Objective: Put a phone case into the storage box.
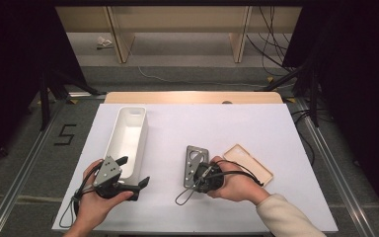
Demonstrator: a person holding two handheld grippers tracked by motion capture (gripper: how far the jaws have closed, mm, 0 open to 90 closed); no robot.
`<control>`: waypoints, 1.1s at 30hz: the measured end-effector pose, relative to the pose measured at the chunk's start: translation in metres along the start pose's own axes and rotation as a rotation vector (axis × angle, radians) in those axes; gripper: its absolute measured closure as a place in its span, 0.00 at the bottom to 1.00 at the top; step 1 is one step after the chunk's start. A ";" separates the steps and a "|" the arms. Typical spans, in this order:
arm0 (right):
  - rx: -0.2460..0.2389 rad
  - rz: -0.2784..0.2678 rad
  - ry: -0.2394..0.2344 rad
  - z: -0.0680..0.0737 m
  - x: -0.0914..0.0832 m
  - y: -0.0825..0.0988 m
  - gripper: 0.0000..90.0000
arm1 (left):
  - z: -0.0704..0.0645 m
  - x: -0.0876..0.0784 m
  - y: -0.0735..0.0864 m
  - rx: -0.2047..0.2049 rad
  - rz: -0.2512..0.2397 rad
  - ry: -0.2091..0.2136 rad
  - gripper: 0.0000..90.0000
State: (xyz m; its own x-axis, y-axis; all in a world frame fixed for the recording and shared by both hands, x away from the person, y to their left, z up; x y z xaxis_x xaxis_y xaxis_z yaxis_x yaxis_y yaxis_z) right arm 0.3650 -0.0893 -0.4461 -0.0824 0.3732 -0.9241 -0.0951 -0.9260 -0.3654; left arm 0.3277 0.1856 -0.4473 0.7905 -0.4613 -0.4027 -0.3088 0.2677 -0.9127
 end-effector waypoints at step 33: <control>-0.010 -0.271 0.035 0.006 -0.025 0.013 0.99 | 0.001 0.021 -0.047 -0.046 0.043 0.028 0.07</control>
State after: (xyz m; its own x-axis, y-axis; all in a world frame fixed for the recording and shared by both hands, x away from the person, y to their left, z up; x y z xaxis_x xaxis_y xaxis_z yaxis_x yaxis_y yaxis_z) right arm 0.3598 -0.1106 -0.4271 -0.0207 0.6057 -0.7954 -0.0988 -0.7929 -0.6013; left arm 0.3592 0.1640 -0.4128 0.7613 -0.4737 -0.4428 -0.3667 0.2487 -0.8965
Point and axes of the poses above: each handheld gripper's, and its own axes: x roughly forward along the jaws, y roughly out of its underside, z roughly to its left, the point moved 2 cm from there along x, roughly forward along the jaws, and after that the axes turned 9 degrees about -y, right-handed, at the moved point
